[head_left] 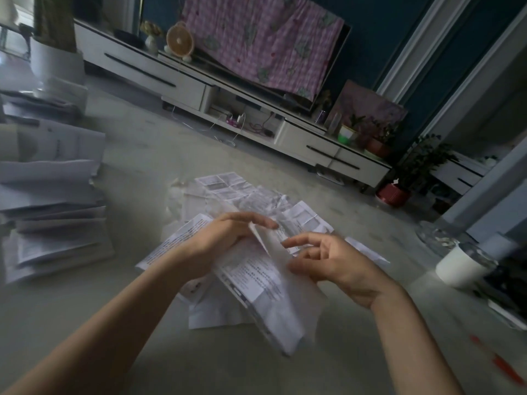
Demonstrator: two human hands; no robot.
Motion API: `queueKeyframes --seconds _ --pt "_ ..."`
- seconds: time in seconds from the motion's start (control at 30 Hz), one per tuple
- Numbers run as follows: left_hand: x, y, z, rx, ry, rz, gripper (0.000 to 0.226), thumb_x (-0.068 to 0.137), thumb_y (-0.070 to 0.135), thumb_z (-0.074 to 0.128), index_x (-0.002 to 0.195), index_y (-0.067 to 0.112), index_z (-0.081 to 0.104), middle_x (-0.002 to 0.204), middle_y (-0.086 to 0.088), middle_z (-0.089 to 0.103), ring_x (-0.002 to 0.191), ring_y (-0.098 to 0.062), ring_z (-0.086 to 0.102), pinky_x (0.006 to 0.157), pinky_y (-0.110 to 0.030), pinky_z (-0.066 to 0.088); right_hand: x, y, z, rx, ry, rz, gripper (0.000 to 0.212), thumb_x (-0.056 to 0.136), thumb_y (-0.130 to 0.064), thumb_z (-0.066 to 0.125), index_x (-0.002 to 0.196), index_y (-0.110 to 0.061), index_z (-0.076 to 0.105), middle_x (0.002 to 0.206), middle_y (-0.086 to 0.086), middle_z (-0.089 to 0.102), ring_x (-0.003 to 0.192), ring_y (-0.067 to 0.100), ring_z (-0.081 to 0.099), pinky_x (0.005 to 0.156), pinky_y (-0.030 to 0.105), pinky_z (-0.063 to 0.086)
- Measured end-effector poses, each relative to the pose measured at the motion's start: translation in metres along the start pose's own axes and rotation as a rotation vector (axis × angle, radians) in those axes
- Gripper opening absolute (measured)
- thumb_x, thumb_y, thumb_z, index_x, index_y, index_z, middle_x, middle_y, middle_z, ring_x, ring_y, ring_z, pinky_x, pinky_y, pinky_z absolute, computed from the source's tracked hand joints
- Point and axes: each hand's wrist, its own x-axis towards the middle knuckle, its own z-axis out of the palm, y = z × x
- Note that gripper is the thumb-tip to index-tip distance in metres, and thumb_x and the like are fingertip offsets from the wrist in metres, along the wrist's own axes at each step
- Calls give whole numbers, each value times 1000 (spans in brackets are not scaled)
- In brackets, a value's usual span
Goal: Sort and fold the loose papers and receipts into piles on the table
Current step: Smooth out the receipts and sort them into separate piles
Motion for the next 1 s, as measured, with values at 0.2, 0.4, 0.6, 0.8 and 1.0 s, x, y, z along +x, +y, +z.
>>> queueKeyframes --seconds 0.2,0.4,0.6,0.8,1.0 --pt "10 0 -4 -479 18 -98 52 87 52 36 82 10 67 61 -7 67 52 -18 65 51 -25 55 20 9 6 365 520 -116 10 82 -5 66 87 -14 65 87 7 68 87 19 62 91 35 47" --pt "9 -7 15 -333 27 -68 15 82 19 59 87 6 63 78 -10 66 60 -17 66 61 -29 57 30 17 16 541 668 -55 12 85 -5 63 79 -16 60 88 8 62 89 22 55 85 36 44" --pt "8 -10 16 -217 131 -50 16 87 -4 54 95 7 63 85 -13 67 67 -20 67 62 -34 57 28 19 21 552 647 -29 14 86 -6 59 76 -15 56 83 9 59 81 22 53 75 35 43" --pt "7 -13 15 -120 157 -66 13 86 1 59 92 9 67 91 -14 68 76 -23 65 76 -38 53 20 14 15 565 325 -25 17 88 -6 55 103 -5 62 95 13 69 84 24 63 75 32 52" --pt "7 -6 15 -300 90 -101 27 89 -8 43 86 6 66 76 -7 72 64 -15 68 63 -27 57 17 17 8 564 237 -41 22 88 2 50 105 0 64 94 12 70 81 22 65 74 27 53"
